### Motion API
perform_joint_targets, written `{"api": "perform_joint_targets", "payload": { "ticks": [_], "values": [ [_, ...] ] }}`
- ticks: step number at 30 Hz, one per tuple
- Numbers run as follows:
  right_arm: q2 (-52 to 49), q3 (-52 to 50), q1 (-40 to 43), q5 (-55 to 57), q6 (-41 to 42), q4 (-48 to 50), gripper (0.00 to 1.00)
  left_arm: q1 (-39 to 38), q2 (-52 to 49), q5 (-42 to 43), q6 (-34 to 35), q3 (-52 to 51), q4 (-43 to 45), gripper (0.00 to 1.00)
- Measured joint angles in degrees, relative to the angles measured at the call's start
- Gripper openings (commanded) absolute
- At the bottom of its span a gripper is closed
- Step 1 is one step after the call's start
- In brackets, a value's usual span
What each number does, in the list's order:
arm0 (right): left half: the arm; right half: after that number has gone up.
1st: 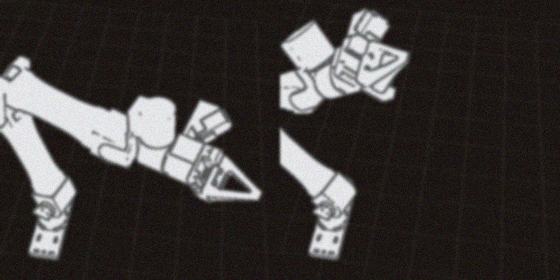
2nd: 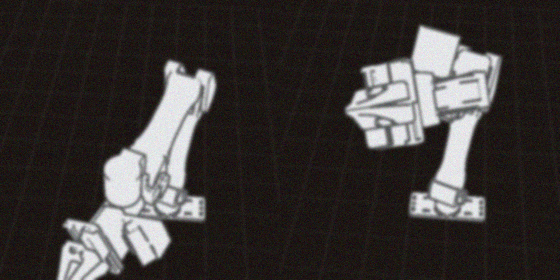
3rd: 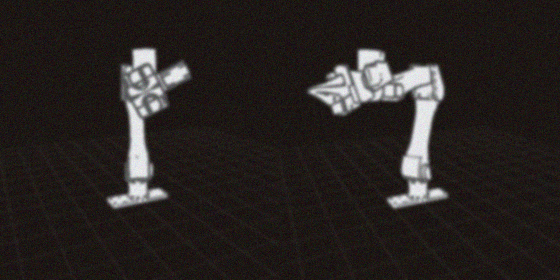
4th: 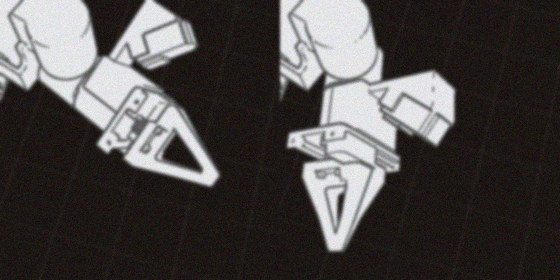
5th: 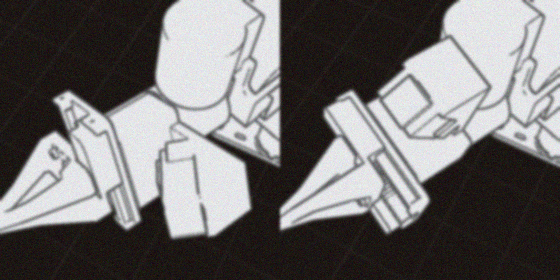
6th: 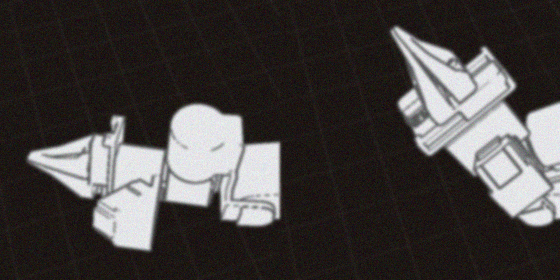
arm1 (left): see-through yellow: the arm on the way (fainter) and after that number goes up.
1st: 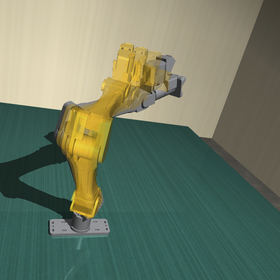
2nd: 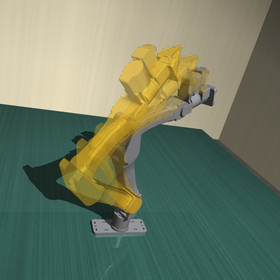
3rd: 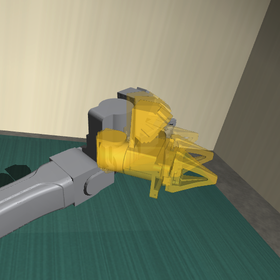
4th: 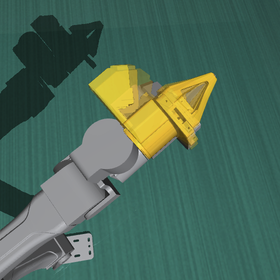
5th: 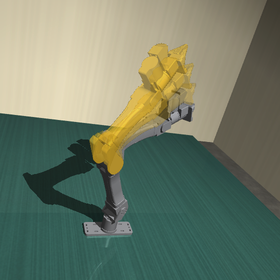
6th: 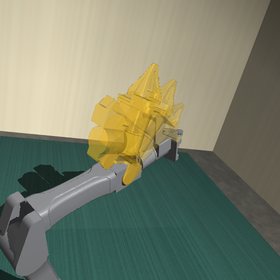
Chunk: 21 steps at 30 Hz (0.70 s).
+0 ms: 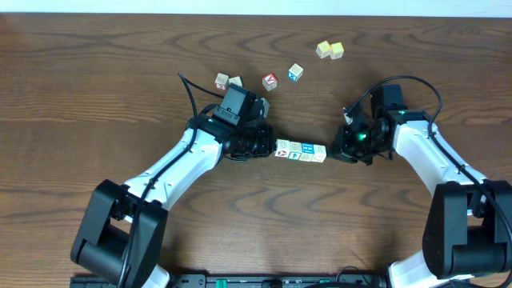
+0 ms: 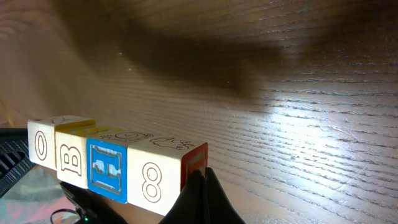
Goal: Lift 4 blocks
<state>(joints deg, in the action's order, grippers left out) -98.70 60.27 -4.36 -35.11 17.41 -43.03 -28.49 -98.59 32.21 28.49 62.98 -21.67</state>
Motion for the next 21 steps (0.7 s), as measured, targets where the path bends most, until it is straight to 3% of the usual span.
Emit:
{"api": "perform_joint_targets", "payload": {
  "ticks": [21],
  "values": [
    [2.99,0.76,0.0,0.11,0.02,0.11,0.01,0.02,0.0,-0.66,0.04,0.0,-0.48,0.07]
  ]
}}
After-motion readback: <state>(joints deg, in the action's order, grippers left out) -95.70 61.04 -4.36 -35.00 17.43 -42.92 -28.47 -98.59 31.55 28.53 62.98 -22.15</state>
